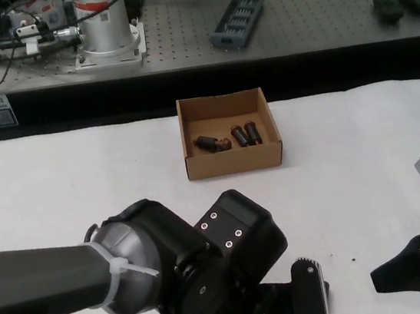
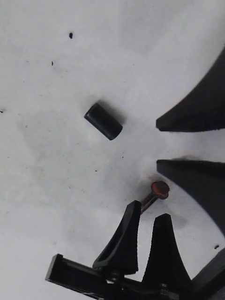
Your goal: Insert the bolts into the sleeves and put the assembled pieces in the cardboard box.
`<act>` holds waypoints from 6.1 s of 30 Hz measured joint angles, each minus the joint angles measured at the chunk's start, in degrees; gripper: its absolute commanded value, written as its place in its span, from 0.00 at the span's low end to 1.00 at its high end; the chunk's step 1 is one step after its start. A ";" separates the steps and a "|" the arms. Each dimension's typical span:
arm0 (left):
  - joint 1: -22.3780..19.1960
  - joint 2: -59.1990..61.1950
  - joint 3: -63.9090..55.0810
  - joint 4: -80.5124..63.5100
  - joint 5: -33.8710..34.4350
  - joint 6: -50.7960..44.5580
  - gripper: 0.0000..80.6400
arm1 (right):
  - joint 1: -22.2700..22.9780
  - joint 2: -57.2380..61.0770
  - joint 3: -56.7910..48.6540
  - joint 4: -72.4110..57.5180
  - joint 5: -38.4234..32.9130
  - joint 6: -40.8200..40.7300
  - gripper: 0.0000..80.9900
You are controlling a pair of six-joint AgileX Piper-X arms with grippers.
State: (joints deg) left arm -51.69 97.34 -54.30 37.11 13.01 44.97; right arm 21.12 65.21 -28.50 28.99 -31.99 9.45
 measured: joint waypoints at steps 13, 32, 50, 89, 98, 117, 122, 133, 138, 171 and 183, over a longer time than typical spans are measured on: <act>-0.47 1.22 -0.29 -0.31 2.12 0.47 0.36 | 0.00 -0.43 0.34 -2.24 -0.90 0.76 0.21; -2.45 3.37 -1.06 0.87 -2.57 -0.12 0.06 | 0.00 -0.43 0.34 -2.24 -2.07 2.08 0.21; 8.04 -5.01 -4.34 -8.04 -5.60 -40.92 0.06 | 0.00 -0.43 0.48 -3.24 4.10 16.50 0.22; 25.56 -34.76 -4.34 -4.88 -5.60 -53.52 0.06 | 17.21 24.36 -18.01 4.42 28.01 52.51 0.32; 25.56 -34.76 -4.34 -4.62 -5.10 -52.92 0.06 | 20.24 25.16 -18.01 5.11 29.67 53.89 0.32; 25.56 -34.76 -4.34 -3.19 -5.10 -51.01 0.06 | 20.24 30.87 -21.52 5.38 28.48 53.97 0.28; 25.56 -34.76 -4.34 -3.08 -5.10 -51.01 0.06 | 20.24 30.96 -21.52 6.74 28.48 52.88 0.26; 25.56 -36.08 -4.34 -3.08 -5.03 -51.01 0.06 | 20.24 30.96 -21.52 11.88 30.30 48.56 0.26; 25.56 -36.47 -4.34 -3.08 -5.03 -51.01 0.06 | 20.24 30.96 -21.52 13.03 31.00 46.98 0.24; 26.03 -36.34 10.72 -28.48 -4.96 -54.50 0.06 | 20.24 30.96 -21.04 5.72 34.39 1.34 0.15; 29.56 -26.28 16.03 -49.64 5.70 -62.23 0.06 | 20.24 8.31 -1.44 -11.95 22.21 -3.50 0.15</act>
State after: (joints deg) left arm -22.13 71.06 -38.28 -12.54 18.71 -17.26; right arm 41.36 73.53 -29.95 17.05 -9.78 5.95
